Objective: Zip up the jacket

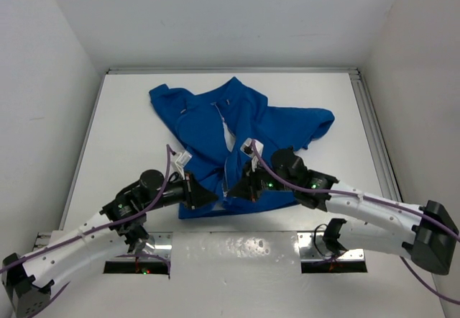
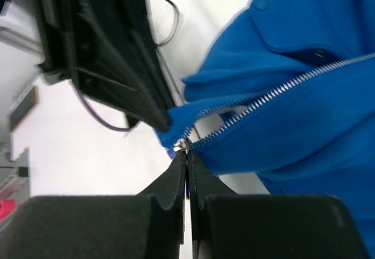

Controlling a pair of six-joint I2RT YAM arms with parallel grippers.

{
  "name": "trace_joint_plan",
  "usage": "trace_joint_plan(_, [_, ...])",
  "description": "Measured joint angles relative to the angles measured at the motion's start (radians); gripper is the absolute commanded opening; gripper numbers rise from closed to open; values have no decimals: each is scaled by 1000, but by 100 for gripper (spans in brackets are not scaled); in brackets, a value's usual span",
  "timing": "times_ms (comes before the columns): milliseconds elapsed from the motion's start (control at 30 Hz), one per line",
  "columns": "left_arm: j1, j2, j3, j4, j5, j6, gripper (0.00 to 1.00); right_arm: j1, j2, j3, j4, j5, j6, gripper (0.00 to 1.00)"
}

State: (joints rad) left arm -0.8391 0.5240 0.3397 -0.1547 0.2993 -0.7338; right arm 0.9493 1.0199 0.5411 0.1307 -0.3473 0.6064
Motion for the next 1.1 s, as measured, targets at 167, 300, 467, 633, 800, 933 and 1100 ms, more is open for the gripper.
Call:
trace_joint_plan(167, [0, -3, 1, -6, -19, 17, 0, 6, 113, 152, -170, 69, -60, 0])
trace_joint_plan(300, [1, -10, 1, -53, -18, 34, 0, 8, 241, 253, -252, 132, -108, 0])
trace_joint_plan(467, [1, -14, 1, -90, -2, 53, 0, 8, 302, 308, -313, 233, -156, 0])
trace_joint_plan(633, [1, -14, 1, -88, 13, 66, 0, 8, 326, 401, -336, 392, -212, 0])
trace_joint_plan(800, [1, -43, 25, -114, -3, 79, 0, -61, 399, 507, -335, 538, -267, 0])
trace_joint_plan(933, [2, -82, 114, -190, -67, 97, 0, -236, 514, 671, -335, 600, -273, 0])
trace_joint_plan(1100, [3, -146, 271, -305, -212, 110, 0, -470, 724, 985, -345, 661, -241, 0])
